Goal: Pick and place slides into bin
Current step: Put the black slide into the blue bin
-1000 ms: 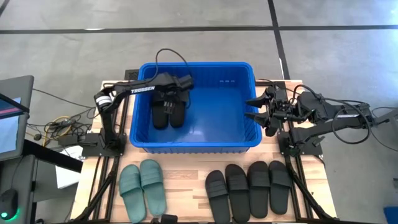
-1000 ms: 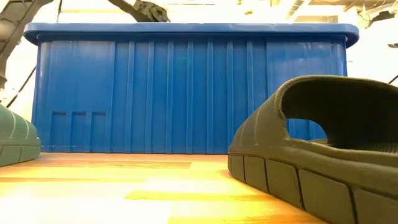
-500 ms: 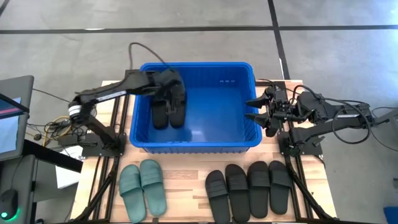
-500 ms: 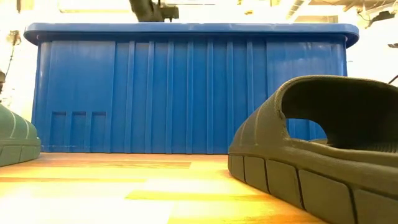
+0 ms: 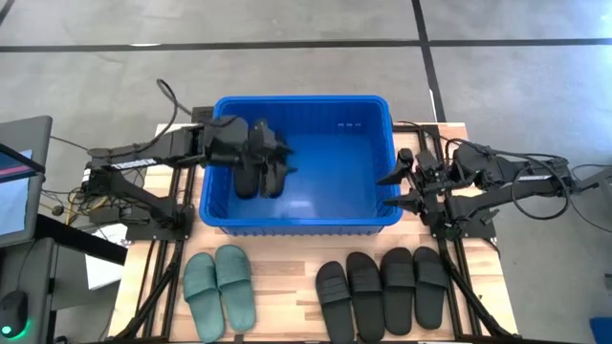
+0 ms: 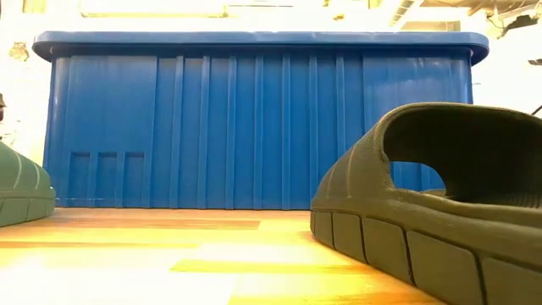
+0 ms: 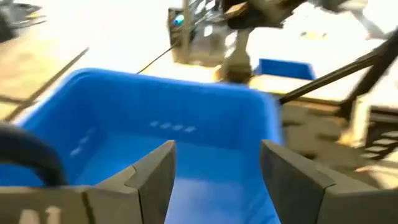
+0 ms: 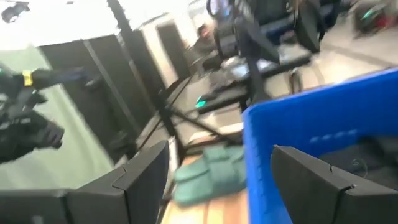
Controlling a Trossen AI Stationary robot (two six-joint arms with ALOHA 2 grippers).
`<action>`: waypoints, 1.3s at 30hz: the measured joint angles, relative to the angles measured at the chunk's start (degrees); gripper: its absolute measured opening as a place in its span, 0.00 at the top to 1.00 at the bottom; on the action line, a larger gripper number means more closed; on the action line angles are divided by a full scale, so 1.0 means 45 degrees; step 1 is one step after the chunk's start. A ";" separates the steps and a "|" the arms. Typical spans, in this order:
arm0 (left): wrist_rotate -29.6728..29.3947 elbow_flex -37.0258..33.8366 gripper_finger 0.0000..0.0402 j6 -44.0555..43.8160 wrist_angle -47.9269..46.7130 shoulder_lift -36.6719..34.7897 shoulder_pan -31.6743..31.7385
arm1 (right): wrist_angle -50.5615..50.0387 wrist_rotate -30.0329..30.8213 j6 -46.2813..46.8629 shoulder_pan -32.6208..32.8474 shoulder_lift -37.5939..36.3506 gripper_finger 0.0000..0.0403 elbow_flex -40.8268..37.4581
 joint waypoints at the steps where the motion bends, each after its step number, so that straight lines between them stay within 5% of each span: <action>1: -0.0024 0.0000 0.46 -0.0234 0.0275 0.0036 -0.0327 | -0.0219 -0.0132 0.0014 0.0163 0.0000 0.34 0.0000; 13: -0.2964 -0.0142 0.46 -0.2543 0.1789 0.0936 -0.4051 | -0.1670 -0.0269 0.0338 0.2422 0.0016 0.34 0.0000; 18: -0.3695 -0.0120 0.46 -0.2836 0.1540 0.1492 -0.5028 | -0.1599 0.0882 0.1007 0.3219 0.0148 0.34 0.0000; 23: -0.3166 -0.0124 0.46 -0.2857 0.0802 0.2327 -0.5553 | -0.2153 0.3460 0.1700 0.3709 0.0357 0.34 0.0000; 30: -0.2143 -0.0127 0.46 -0.1762 0.0880 0.3765 -0.5913 | -0.2057 0.4936 0.2665 0.3706 0.1288 0.34 0.0010; 39: -0.1803 -0.0131 0.46 -0.2961 0.2519 0.5482 -0.6384 | -0.2283 0.4161 0.2415 0.3911 0.2543 0.34 -0.0005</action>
